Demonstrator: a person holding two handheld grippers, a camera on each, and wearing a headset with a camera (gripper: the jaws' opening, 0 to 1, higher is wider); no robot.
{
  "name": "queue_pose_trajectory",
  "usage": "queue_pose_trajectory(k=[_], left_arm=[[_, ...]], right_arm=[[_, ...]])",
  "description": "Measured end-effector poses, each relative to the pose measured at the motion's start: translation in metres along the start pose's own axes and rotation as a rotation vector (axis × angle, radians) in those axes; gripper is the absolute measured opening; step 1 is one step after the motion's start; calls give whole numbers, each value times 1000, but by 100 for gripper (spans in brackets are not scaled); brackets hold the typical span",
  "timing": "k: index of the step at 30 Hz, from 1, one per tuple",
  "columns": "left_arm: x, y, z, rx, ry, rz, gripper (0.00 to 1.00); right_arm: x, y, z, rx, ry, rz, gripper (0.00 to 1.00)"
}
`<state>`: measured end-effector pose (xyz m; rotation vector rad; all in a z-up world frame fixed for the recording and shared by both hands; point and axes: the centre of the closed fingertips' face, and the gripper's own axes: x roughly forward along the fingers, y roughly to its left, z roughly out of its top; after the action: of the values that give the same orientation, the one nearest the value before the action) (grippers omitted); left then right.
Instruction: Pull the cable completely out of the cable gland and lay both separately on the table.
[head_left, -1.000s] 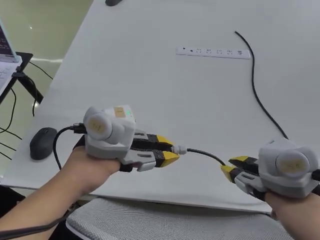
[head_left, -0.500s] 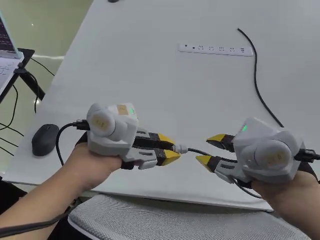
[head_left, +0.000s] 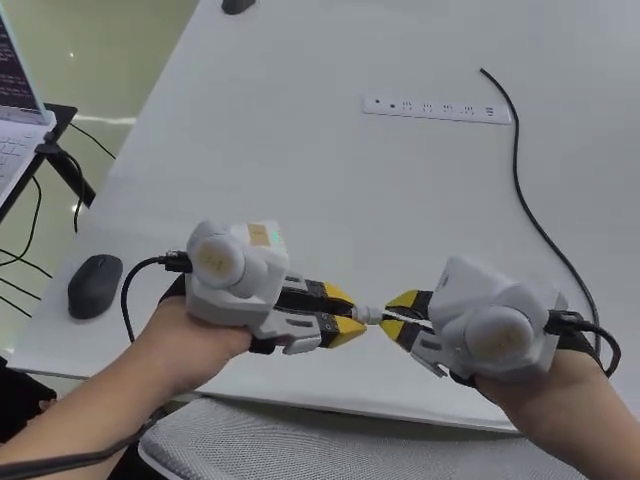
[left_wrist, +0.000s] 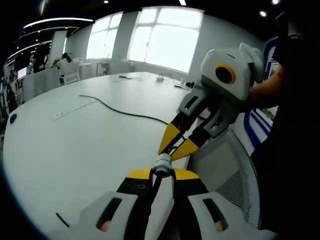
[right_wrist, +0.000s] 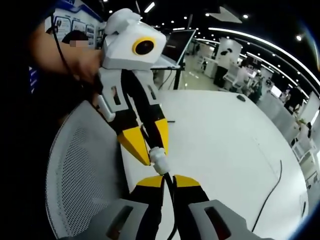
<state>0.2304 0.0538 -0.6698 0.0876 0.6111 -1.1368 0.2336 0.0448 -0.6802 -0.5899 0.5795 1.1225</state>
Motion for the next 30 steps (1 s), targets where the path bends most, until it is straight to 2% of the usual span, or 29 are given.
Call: queue_pose_trajectory(k=[4, 20, 30], left_arm=[[0, -1, -1, 10, 10, -2, 15], [-1, 0, 2, 5, -14, -2, 15], [-5, 5, 4, -1, -28, 11, 15]], right_arm=[[0, 0, -1, 23, 4, -1, 1], [-3, -7, -4, 126, -7, -43, 0], [-6, -21, -22, 213, 15, -87, 0]])
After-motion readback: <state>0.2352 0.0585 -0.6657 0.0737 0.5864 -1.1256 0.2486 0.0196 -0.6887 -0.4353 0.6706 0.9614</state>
